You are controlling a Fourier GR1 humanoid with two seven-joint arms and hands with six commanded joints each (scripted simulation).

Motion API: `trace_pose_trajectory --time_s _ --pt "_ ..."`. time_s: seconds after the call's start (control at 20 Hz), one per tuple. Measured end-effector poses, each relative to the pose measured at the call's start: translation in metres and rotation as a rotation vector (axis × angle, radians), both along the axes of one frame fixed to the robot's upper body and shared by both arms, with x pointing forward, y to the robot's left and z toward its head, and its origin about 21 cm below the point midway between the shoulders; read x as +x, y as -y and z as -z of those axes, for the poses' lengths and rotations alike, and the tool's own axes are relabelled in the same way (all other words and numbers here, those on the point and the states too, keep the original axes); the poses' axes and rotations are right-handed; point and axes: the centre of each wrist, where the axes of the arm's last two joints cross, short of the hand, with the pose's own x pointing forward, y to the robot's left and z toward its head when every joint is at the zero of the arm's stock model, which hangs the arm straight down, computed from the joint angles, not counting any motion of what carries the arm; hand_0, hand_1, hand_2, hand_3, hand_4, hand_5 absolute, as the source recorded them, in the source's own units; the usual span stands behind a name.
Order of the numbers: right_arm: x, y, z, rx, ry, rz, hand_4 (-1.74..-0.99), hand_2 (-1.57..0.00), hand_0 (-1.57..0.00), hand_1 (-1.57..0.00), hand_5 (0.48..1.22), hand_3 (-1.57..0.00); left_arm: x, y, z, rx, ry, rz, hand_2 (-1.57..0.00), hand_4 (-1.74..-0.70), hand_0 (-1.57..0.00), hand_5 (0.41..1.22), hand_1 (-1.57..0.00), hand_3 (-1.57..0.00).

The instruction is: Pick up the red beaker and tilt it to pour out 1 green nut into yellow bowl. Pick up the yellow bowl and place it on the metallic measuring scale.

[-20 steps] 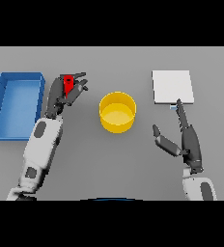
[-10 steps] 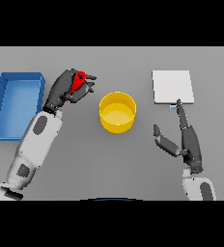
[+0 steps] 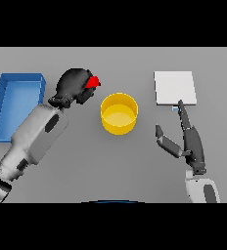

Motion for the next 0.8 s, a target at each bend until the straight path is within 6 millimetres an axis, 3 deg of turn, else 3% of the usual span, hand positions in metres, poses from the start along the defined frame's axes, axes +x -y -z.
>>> trace_pose_trajectory --time_s 0.15,0.25,0.3,0.5,0.8 --pt "-0.004 -0.002 0.002 -0.002 -0.013 -0.001 -1.274 0.00 0.00 0.00 0.704 0.00 0.004 0.009 -0.009 0.159 0.037 0.055 -1.57 -1.74 -1.57 1.190 -1.57 -1.57" --pt "-0.002 -0.001 0.001 -0.004 -0.008 -0.001 -1.284 0.00 0.00 0.00 0.705 0.00 0.003 0.014 -0.010 0.254 0.056 0.100 -1.57 -1.65 -1.57 1.201 -1.57 -1.57" --pt "-0.001 -0.002 0.000 0.004 -0.002 -0.003 -1.283 0.00 0.00 0.00 0.702 0.00 0.006 0.014 -0.015 0.311 0.064 0.118 -1.57 -1.67 -1.57 1.205 -1.57 -1.57" --pt "-0.001 -0.001 0.006 0.050 -0.010 0.002 -1.292 0.00 0.00 0.00 0.678 0.00 0.010 0.038 -0.028 0.531 0.085 0.214 -1.57 -1.70 -1.57 1.215 -1.57 -1.28" --pt "-0.003 -0.004 0.005 0.088 0.017 0.014 -1.290 0.00 0.00 0.00 0.644 0.00 0.012 0.057 -0.026 0.799 0.122 0.384 -1.57 -1.73 -1.57 1.219 -1.57 -1.49"
